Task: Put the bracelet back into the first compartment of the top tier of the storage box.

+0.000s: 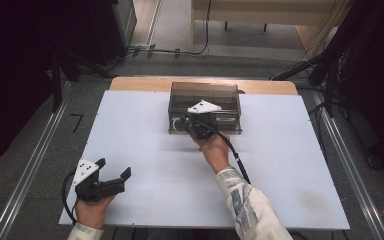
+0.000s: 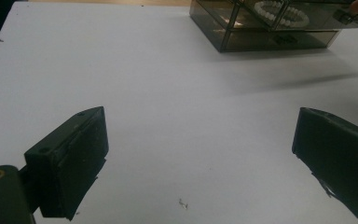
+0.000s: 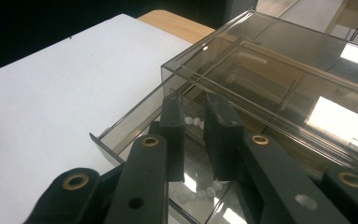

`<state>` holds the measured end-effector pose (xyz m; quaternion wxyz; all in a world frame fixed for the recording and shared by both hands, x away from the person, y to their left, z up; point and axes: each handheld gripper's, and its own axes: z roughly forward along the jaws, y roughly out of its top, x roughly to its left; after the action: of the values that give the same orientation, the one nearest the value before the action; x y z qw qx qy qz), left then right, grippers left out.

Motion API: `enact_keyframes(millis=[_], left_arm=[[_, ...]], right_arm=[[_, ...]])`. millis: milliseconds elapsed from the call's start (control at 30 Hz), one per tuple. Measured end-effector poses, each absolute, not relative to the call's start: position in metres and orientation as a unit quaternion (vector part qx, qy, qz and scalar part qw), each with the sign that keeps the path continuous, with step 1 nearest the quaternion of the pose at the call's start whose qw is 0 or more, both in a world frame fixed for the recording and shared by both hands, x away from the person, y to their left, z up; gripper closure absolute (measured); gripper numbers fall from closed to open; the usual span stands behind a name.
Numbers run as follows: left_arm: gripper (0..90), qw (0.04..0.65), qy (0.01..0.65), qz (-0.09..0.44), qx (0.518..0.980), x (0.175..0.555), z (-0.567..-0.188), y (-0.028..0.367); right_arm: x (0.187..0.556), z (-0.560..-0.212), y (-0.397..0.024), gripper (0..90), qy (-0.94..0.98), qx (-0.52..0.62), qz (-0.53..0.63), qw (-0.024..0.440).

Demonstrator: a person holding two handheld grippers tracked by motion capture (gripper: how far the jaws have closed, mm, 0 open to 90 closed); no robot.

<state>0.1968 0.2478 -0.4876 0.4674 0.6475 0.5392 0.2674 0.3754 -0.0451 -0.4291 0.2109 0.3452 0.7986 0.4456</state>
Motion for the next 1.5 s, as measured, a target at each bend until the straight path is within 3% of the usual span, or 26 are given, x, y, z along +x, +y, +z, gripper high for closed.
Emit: enact_keyframes(millis=[433, 867, 1300, 1500], left_arm=[[3.9, 0.467, 0.54, 0.267, 0.648, 0.197, -0.488, 0.248], [3.9, 0.466, 0.54, 0.268, 0.647, 0.197, -0.488, 0.247], [3.9, 0.463, 0.54, 0.267, 0.65, 0.197, -0.488, 0.246], [3.9, 0.463, 0.539, 0.267, 0.651, 0.198, -0.489, 0.246]], right_arm=[[0.37, -0.427, -0.043, 75.5, 0.799, 0.326, 0.462, 0.203], [0.352, -0.414, -0.056, 61.1, 0.798, 0.309, 0.487, 0.177], [0.333, -0.415, -0.085, 27.0, 0.796, 0.326, 0.477, 0.181], [0.322, -0.416, -0.106, 14.9, 0.789, 0.361, 0.451, 0.206]])
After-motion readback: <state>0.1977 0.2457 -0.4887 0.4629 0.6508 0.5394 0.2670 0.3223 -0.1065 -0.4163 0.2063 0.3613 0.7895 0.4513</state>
